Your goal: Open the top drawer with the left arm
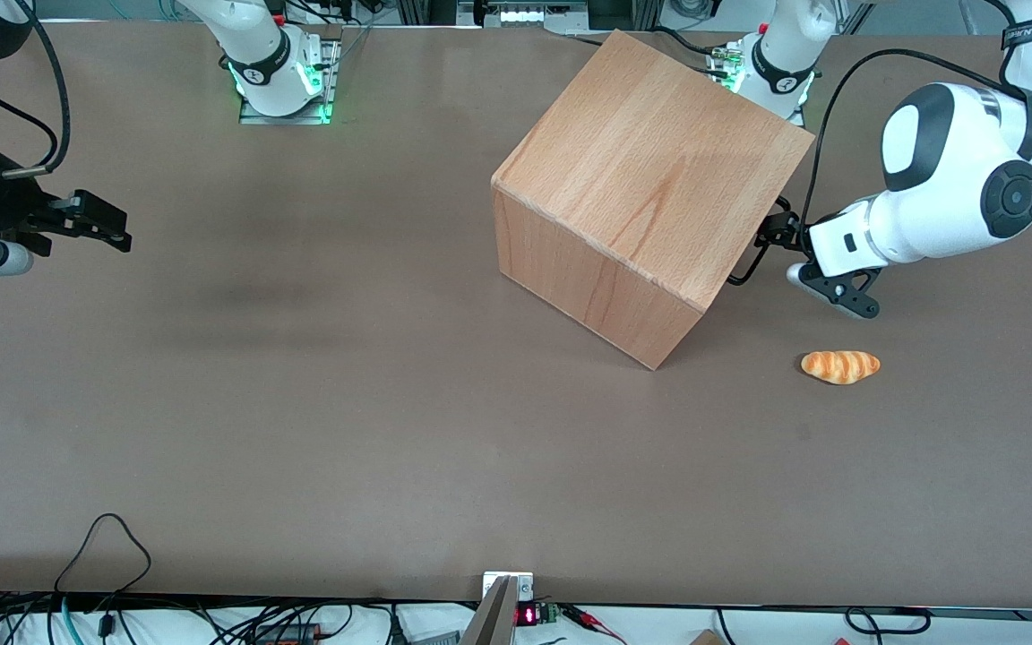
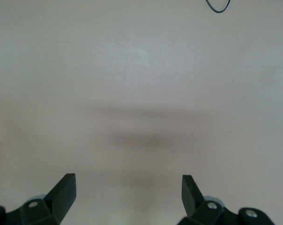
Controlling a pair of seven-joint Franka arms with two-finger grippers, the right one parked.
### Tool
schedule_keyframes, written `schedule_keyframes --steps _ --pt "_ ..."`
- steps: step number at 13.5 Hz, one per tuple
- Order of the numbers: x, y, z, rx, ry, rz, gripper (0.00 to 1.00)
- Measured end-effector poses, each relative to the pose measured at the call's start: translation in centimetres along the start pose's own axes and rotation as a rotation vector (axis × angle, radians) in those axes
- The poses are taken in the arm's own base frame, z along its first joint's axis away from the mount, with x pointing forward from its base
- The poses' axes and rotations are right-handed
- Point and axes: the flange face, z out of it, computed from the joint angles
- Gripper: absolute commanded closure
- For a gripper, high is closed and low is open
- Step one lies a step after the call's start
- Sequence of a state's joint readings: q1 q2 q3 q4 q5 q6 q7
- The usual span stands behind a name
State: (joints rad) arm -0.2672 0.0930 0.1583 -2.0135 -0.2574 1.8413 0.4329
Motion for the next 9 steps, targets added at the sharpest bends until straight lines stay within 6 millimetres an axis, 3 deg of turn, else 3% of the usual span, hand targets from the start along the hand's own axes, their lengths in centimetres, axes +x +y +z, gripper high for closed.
schedule_keyframes --steps 6,9 --pt "1.0 -0.6 1.2 0.017 0.032 0.217 0.00" --pt "1.1 -1.6 0.9 0.033 0.068 0.268 0.00"
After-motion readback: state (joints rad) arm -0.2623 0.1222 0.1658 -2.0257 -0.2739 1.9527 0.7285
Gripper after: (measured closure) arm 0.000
